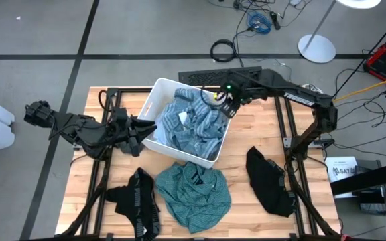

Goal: Sort clothes
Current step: Adjust the white laundry organizer on the table

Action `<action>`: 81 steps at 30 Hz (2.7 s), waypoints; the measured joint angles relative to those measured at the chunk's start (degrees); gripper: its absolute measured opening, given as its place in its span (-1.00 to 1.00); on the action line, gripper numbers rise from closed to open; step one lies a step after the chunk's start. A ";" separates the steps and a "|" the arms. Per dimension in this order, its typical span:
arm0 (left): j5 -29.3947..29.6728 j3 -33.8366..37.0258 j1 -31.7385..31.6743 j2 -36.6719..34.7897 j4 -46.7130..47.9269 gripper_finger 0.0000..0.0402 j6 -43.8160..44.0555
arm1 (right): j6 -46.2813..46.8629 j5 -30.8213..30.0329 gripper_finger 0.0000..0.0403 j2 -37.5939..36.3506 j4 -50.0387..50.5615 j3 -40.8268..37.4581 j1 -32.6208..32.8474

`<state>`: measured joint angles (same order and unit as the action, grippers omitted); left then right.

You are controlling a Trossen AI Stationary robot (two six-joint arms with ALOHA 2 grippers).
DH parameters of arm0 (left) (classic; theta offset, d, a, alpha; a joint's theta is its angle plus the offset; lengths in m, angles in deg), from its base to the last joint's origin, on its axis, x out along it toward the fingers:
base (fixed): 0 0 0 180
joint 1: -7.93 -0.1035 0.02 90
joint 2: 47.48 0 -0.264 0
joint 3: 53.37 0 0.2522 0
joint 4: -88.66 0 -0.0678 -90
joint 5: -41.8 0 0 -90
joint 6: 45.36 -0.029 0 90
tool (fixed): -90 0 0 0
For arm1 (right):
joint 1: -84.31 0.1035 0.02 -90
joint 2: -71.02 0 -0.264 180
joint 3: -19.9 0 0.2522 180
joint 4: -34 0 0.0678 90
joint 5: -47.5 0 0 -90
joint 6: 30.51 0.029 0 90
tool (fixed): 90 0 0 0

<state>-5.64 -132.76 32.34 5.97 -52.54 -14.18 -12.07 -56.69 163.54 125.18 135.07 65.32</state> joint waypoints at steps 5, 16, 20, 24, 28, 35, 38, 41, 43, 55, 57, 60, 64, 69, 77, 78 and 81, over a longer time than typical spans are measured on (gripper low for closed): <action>-0.13 0.00 0.00 0.00 0.00 -0.44 0.43 | 0.20 0.72 -0.22 -1.51 -4.57 -9.39 -2.60; -0.18 -0.02 0.00 0.00 0.98 -0.44 1.55 | -10.25 -5.86 -0.28 -3.18 -7.40 -14.56 -7.91; 0.33 -0.02 0.00 0.00 0.96 -0.44 1.57 | -22.20 -5.66 -0.28 -3.18 -12.50 -14.56 -10.51; 0.66 -0.02 0.00 0.02 0.96 -0.44 1.60 | -30.10 -7.64 -0.28 -3.18 -17.17 -14.55 -13.04; 0.82 -0.02 0.00 0.02 0.98 -0.44 1.60 | -33.94 -8.47 -0.29 -3.24 -19.62 -14.45 -14.83; 1.80 -0.02 0.00 0.02 1.28 -0.44 1.51 | -32.77 -1.36 -0.29 -3.83 -19.87 -14.45 -16.34; 1.81 -0.02 0.00 0.02 1.29 -0.44 1.09 | -30.26 -0.69 -0.29 -5.92 -20.29 -14.45 -15.20; 1.81 -0.02 -0.02 0.02 1.29 -0.44 -0.75 | -28.31 -0.87 -0.29 -9.39 -20.88 -14.45 -14.14; 1.83 -0.02 -0.02 0.02 1.26 -0.44 -2.49 | -24.42 0.00 -0.29 -12.28 -20.59 -14.44 -13.95; 1.12 -0.02 -0.01 0.02 1.22 -0.44 -3.13 | -6.23 10.01 -0.29 -26.12 -13.84 -14.35 -7.42; 1.09 -0.02 0.00 0.02 1.20 -0.44 -3.13 | -5.49 9.96 -0.29 -26.89 -14.20 -14.34 -6.31; 1.08 -0.02 -0.02 0.02 1.20 -0.44 -3.13 | -4.96 9.79 -0.29 -27.16 -14.33 -14.37 -5.20; 1.03 -0.02 -0.02 0.02 1.20 -0.44 -3.13 | -4.08 9.76 -0.29 -26.96 -13.74 -14.37 -3.34; 1.01 -0.02 -0.02 0.02 1.20 -0.44 -3.13 | -2.60 9.86 -0.29 -26.95 -11.96 -14.37 0.61; 0.98 -0.02 -0.02 0.02 1.20 -0.44 -3.13 | -1.97 8.82 -0.29 -26.96 -9.18 -14.41 5.98; 0.98 -0.02 -0.02 0.02 1.20 -0.44 -3.13 | -1.95 8.00 -0.29 -26.96 -9.18 -14.43 6.35; 0.98 -0.02 -0.02 0.02 1.19 -0.44 -3.13 | -2.00 6.21 -0.29 -26.96 -9.22 -14.43 6.94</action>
<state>-4.65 -132.78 32.32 5.99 -51.35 -17.30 -14.07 -50.48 136.58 115.97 120.64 72.26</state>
